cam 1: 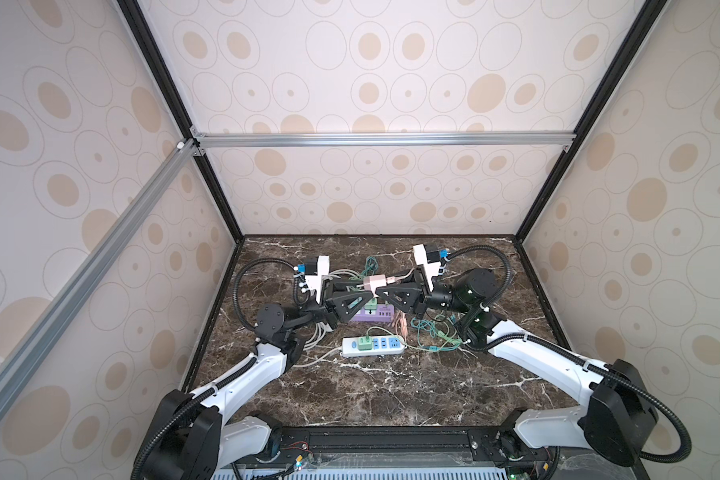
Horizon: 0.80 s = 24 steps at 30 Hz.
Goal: Insert the plug
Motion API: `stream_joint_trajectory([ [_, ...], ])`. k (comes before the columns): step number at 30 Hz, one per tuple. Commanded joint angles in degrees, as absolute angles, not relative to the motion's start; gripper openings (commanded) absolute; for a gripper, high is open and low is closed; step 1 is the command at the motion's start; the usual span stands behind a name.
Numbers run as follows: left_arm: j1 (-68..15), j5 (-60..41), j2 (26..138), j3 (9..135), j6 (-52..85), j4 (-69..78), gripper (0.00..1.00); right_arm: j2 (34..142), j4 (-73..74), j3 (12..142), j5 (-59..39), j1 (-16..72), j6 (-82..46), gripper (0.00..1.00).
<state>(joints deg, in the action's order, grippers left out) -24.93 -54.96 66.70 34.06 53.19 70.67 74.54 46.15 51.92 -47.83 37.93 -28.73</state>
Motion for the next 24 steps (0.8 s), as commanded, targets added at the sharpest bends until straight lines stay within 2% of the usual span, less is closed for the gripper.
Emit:
stream_joint_trajectory([
  [1, -25.3, -54.09, 63.03, 35.37, 45.24, 58.36, 0.46, 69.34, 35.46, 53.99, -44.27, 38.26, -18.48, 0.14],
  [3, -25.29, -51.15, 60.25, 35.57, 39.44, 49.22, 0.55, 66.18, 27.58, 54.14, -41.48, 37.71, -13.52, 0.13],
  [7, -25.22, -42.11, 55.25, 35.43, 31.22, 34.33, 0.66, 62.06, 17.58, 54.91, -37.28, 34.1, -9.07, 0.13],
  [11, -24.89, -34.44, 53.52, 34.98, 29.18, 25.82, 0.68, 60.55, 7.1, 58.35, -32.01, 29.9, -4.75, 0.13],
  [17, -24.28, -21.74, 57.28, 35.64, 29.95, 13.28, 0.67, 63.5, -8.92, 66.84, -19.75, 28.83, 2.55, 0.12],
  [20, -23.91, -18.04, 59.01, 35.9, 29.97, 8.22, 0.66, 65.63, -12.81, 68.2, -12.59, 28.83, 2.59, 0.1],
  [24, -23.72, -15.46, 58.73, 34.85, 29.84, 4.97, 0.67, 68.44, -14.56, 66.53, -8.54, 28.94, 0.59, 0.1],
])
